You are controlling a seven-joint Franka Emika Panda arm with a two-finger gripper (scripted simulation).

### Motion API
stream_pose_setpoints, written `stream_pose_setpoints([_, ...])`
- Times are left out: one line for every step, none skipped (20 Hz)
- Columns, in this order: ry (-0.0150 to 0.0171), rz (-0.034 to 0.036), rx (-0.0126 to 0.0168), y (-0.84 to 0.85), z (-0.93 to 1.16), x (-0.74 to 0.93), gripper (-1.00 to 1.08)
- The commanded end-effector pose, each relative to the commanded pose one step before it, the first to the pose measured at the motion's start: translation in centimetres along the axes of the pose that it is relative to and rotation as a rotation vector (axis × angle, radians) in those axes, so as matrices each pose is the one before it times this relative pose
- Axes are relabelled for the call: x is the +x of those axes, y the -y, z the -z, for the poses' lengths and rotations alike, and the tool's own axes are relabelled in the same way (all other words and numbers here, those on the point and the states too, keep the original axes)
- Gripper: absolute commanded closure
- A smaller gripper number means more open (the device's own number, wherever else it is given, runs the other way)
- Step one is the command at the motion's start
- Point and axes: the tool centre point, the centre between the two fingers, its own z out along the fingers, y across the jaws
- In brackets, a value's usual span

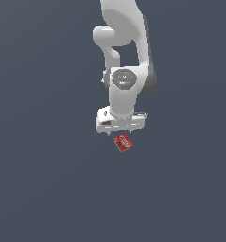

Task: Pick up the object and move it to a goal position.

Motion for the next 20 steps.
stream_pose_setpoints([-0.00496, 0.0481, -0.00385, 0.311, -1.053, 0.015, -0.92])
stream_pose_setpoints([-0.00273, 0.02339, -0.00175, 0.153, -0.493, 0.012, -0.92])
stream_pose_setpoints([-0.00296, 0.02529, -0.00177, 0.171, -0.529, 0.01, -0.92])
stream_pose_setpoints([-0.00319, 0.02716, -0.00175, 0.192, -0.563, 0.008, -0.92])
stream_pose_setpoints([-0.00317, 0.02683, -0.00159, 0.196, -0.552, 0.005, -0.92])
stream_pose_setpoints([-0.00298, 0.02504, -0.00135, 0.19, -0.511, 0.003, -0.92])
stream_pose_setpoints([-0.0028, 0.02322, -0.00115, 0.182, -0.47, 0.001, -0.92])
stream_pose_setpoints([-0.0026, 0.02138, -0.00096, 0.172, -0.43, 0.0, -0.92])
stream_pose_setpoints([-0.00241, 0.01956, -0.0008, 0.162, -0.391, 0.0, -0.92])
stream_pose_setpoints([-0.0022, 0.01771, -0.00067, 0.15, -0.352, -0.001, -0.92])
stream_pose_setpoints([-0.002, 0.01585, -0.00055, 0.137, -0.313, -0.001, -0.92])
stream_pose_setpoints([-0.00178, 0.01401, -0.00045, 0.124, -0.275, 0.0, -0.92])
stream_pose_setpoints([-0.00156, 0.01215, -0.00036, 0.109, -0.237, 0.0, -0.92])
stream_pose_setpoints([-0.00133, 0.01027, -0.00028, 0.093, -0.2, 0.0, -0.92])
stream_pose_setpoints([-0.0011, 0.00841, -0.00022, 0.077, -0.163, 0.0, -0.92])
stream_pose_setpoints([-0.00086, 0.00653, -0.00016, 0.06, -0.127, 0.0, -0.92])
stream_pose_setpoints([-0.00062, 0.00469, -0.00011, 0.044, -0.09, 0.0, -0.92])
stream_pose_setpoints([-0.00037, 0.00282, -0.00006, 0.027, -0.054, 0.0, -0.92])
stream_pose_setpoints([-0.00013, 0.00097, -0.00002, 0.011, -0.018, 0.001, -0.92])
stream_pose_setpoints([0.00162, -0.00573, 0.00056, -0.028, 0.07, -0.023, -0.92])
